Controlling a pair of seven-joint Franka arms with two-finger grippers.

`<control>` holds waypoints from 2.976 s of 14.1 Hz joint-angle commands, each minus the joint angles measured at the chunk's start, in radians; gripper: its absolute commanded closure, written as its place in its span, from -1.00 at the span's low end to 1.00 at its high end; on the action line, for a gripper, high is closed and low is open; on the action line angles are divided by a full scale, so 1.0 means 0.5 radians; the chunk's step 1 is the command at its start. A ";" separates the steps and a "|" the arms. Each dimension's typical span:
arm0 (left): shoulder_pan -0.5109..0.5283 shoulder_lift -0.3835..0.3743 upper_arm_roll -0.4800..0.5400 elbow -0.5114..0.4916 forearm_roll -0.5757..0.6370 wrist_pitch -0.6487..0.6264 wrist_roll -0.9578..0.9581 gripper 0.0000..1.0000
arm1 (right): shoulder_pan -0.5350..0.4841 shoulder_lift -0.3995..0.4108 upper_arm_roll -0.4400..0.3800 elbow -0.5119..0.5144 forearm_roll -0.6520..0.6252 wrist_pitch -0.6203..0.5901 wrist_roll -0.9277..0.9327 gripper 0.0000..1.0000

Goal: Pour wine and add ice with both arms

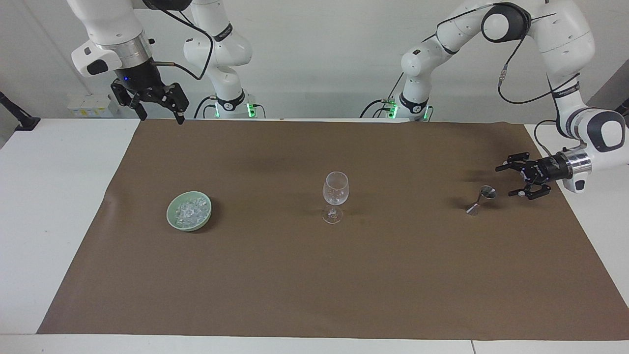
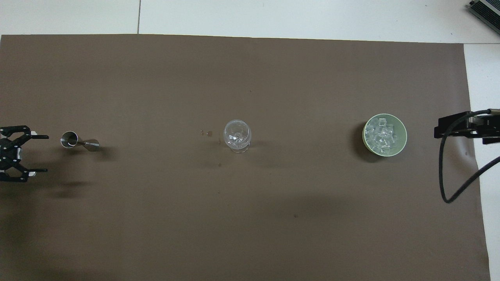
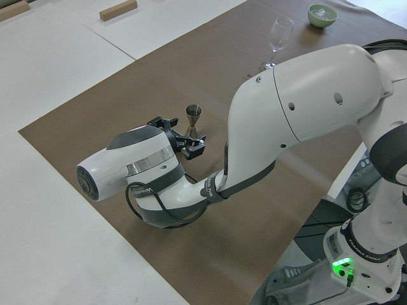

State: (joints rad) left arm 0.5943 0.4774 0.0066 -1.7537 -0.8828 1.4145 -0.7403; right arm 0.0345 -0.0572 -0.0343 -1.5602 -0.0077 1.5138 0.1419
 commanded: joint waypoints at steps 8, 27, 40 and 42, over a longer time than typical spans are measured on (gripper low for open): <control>0.026 0.196 -0.041 0.084 -0.100 -0.031 -0.007 -1.00 | -0.008 -0.045 0.001 -0.049 0.040 -0.006 -0.038 -1.00; -0.056 0.214 -0.062 0.004 -0.287 0.223 0.088 -1.00 | -0.008 -0.045 0.001 -0.049 0.040 -0.006 -0.038 -1.00; -0.066 0.282 -0.105 0.001 -0.351 0.221 0.094 -1.00 | -0.008 -0.045 0.001 -0.049 0.040 -0.006 -0.038 -1.00; -0.069 0.288 -0.105 0.001 -0.351 0.218 0.097 -1.00 | -0.008 -0.045 0.001 -0.049 0.040 -0.006 -0.038 -1.00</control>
State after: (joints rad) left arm 0.5677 0.6154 -0.0510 -1.7471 -1.0384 1.5196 -0.7061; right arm 0.0345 -0.0572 -0.0343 -1.5602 -0.0077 1.5138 0.1419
